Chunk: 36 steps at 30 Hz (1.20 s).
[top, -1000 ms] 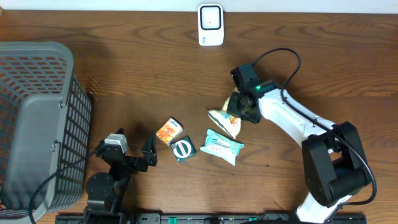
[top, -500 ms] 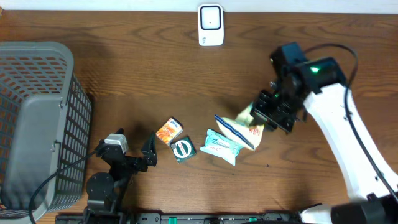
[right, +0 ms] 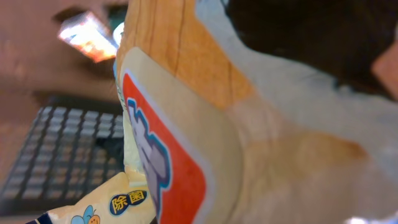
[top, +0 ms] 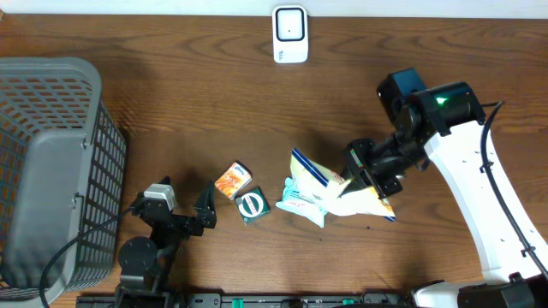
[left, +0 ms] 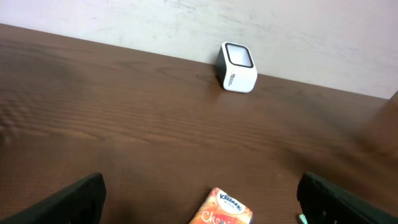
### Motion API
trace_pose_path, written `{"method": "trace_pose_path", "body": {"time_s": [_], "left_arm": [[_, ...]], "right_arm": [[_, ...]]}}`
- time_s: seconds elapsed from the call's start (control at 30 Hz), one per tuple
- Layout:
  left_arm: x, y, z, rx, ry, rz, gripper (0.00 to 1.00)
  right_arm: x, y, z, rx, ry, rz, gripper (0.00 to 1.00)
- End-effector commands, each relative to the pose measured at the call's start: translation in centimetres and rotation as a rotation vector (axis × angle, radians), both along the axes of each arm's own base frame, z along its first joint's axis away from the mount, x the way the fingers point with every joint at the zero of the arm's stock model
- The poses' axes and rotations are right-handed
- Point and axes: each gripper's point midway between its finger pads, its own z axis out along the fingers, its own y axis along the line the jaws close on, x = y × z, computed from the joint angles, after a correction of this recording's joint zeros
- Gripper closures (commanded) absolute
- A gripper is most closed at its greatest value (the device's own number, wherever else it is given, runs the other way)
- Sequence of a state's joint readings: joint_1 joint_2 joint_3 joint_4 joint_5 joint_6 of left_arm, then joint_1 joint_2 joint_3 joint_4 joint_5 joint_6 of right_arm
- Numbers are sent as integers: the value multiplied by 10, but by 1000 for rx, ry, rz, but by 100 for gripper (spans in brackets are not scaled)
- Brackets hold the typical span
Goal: Scan the item barcode
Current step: 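Lift the snack bag and carry it to the white scanner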
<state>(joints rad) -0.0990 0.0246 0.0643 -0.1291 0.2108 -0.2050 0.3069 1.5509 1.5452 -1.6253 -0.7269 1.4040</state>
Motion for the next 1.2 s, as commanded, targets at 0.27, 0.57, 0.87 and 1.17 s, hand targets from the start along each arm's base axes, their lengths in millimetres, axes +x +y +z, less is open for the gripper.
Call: {"method": "trace_pose_path", "body": {"time_s": [0.27, 0.57, 0.87, 1.17], "left_arm": [[-1, 0, -14, 19, 37, -6, 2], [-1, 0, -14, 19, 37, -7, 2], [-1, 0, -14, 19, 38, -7, 2], [-1, 0, -14, 19, 37, -7, 2]], "right_arm": [[19, 19, 24, 178, -23, -73, 99], [19, 21, 28, 212, -15, -72, 99], [19, 22, 29, 214, -17, -69, 99], [18, 23, 31, 228, -14, -70, 99]]}}
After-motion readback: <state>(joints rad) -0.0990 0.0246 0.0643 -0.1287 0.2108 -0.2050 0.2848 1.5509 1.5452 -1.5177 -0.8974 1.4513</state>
